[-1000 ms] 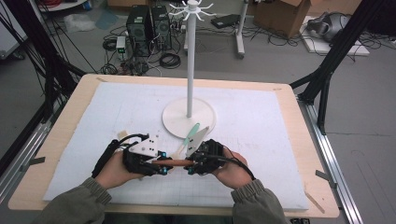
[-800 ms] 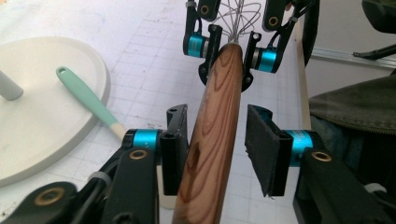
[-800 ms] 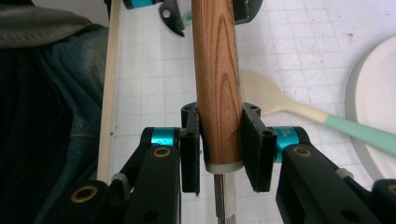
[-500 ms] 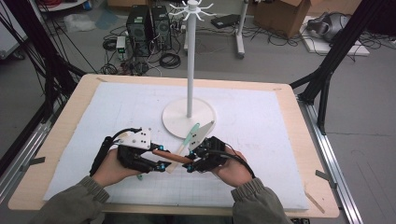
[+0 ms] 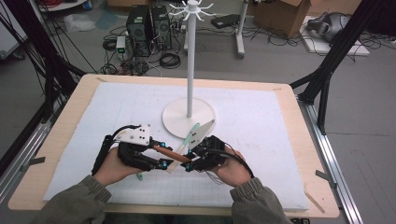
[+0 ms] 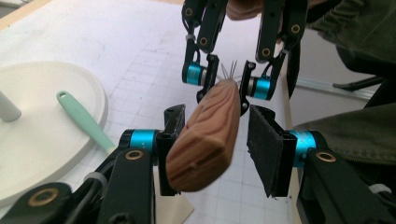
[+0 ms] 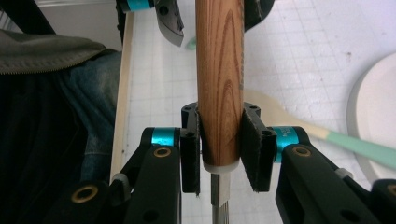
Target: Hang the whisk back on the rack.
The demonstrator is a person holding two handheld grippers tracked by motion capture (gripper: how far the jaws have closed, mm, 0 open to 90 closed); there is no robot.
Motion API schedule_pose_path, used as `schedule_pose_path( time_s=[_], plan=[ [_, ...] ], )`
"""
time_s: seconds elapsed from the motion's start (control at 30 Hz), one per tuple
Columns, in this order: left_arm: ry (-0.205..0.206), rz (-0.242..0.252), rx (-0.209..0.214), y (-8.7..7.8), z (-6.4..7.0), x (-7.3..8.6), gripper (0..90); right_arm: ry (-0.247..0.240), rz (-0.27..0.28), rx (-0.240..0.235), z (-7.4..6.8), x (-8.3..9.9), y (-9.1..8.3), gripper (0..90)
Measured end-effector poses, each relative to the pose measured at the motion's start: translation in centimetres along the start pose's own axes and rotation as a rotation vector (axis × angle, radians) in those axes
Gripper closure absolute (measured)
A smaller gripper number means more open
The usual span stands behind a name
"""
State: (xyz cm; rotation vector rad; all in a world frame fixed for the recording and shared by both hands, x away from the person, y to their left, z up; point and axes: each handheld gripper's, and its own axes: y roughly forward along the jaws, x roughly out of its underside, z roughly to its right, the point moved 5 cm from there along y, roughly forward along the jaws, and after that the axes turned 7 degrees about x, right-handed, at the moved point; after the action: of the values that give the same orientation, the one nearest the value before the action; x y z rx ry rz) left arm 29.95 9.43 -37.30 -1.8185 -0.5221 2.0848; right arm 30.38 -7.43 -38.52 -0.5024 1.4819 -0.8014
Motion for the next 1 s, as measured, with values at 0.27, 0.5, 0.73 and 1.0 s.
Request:
schedule_pose_path(
  time_s=[0.27,0.5,0.73,1.0],
  plan=[
    [-0.013,0.074,0.014,-0.7,-0.1,-0.7,63.3,0.005,0.038,-0.008,0.1,-0.7,-0.1,71.5],
    [-0.042,0.131,0.047,-1.2,-0.3,-1.0,68.8,-0.003,0.065,-0.003,0.2,-1.2,0.0,71.4],
    [-0.057,0.155,0.051,-1.6,-0.4,-1.1,70.2,-0.011,0.072,0.007,0.2,-1.5,0.0,70.7],
    [-0.075,0.199,0.035,-2.3,-0.4,-1.5,70.3,-0.019,0.096,0.071,0.0,-2.2,-0.2,68.4]
  ],
)
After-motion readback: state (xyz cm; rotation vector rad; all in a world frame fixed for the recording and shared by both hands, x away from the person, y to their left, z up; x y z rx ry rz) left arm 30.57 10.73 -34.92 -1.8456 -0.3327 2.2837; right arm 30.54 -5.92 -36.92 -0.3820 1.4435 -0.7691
